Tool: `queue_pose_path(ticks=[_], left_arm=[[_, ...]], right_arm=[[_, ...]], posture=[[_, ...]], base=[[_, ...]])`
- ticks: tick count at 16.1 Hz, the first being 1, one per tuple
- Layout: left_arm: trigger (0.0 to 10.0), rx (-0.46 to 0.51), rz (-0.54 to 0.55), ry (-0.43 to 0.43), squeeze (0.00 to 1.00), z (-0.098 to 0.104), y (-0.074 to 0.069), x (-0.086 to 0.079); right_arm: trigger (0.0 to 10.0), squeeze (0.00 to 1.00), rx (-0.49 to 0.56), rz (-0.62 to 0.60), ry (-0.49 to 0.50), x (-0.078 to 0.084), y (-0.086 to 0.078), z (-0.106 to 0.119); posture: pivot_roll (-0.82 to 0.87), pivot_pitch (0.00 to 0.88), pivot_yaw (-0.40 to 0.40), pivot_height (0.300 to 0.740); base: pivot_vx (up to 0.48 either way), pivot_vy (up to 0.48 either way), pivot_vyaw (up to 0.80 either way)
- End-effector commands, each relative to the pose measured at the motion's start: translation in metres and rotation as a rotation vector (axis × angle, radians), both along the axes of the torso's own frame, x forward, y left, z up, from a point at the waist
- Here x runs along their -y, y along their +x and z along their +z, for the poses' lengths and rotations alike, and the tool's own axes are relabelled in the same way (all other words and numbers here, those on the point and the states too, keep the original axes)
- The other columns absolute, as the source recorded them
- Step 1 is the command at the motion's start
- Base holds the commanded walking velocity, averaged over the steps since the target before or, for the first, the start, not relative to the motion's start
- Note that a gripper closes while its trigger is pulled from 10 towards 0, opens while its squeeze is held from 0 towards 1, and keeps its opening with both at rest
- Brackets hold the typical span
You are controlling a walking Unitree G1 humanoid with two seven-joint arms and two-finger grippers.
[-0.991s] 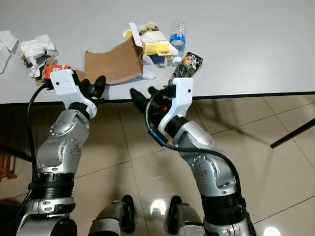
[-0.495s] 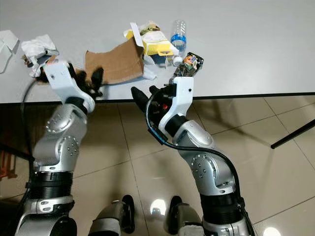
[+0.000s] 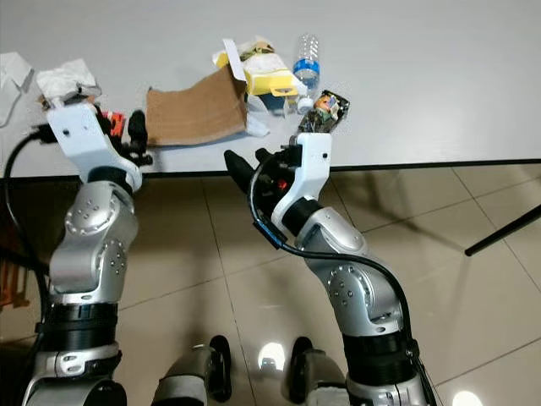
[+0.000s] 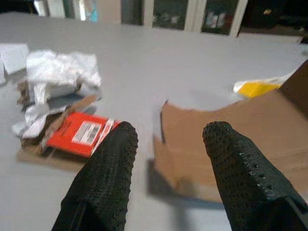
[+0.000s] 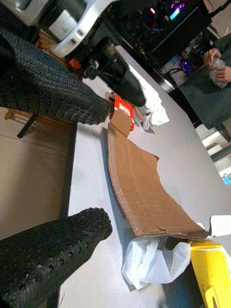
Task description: Picking trash to rubbish bin
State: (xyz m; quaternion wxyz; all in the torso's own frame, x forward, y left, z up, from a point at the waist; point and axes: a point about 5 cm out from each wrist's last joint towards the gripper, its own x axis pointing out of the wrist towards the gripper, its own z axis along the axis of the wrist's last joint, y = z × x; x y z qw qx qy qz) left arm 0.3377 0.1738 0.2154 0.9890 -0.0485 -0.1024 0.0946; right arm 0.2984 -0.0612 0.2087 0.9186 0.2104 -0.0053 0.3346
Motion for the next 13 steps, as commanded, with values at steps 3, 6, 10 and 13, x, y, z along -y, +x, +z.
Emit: queue_pose_path(ticks=[3,6,10,13], left_arm=[[10.0,-0.03,-0.02,-0.01,0.0,-0.01,0.01,0.009],[10.0,-0.048,-0.061,-0.07,0.0,-0.018,0.02,0.016],[10.0,-0.018,-0.058,-0.076,0.0,-0.009,0.032,0.023],[10.0,0.074,-0.05,-0.082,0.0,0.014,0.029,0.022]], right_arm=[[10.0,0.0,-0.003,-0.005,-0.008,0.002,-0.002,-0.003],[10.0,0.0,-0.003,0.002,-0.008,0.0,-0.003,-0.003],[10.0,0.0,-0.004,-0.003,-0.011,0.002,-0.004,-0.002],[10.0,0.0,-0.006,-0.004,-0.011,0.003,-0.004,-0.002]], posture=[[-0.07,0.248,-0.007,0.74],[-0.09,0.248,-0.013,0.74],[-0.1,0.251,-0.013,0.74],[-0.1,0.248,-0.012,0.74]], base=[[0.0,0.0,0.0],[0.0,0.0,0.0],[0.0,0.0,0.0],[0.0,0.0,0.0]])
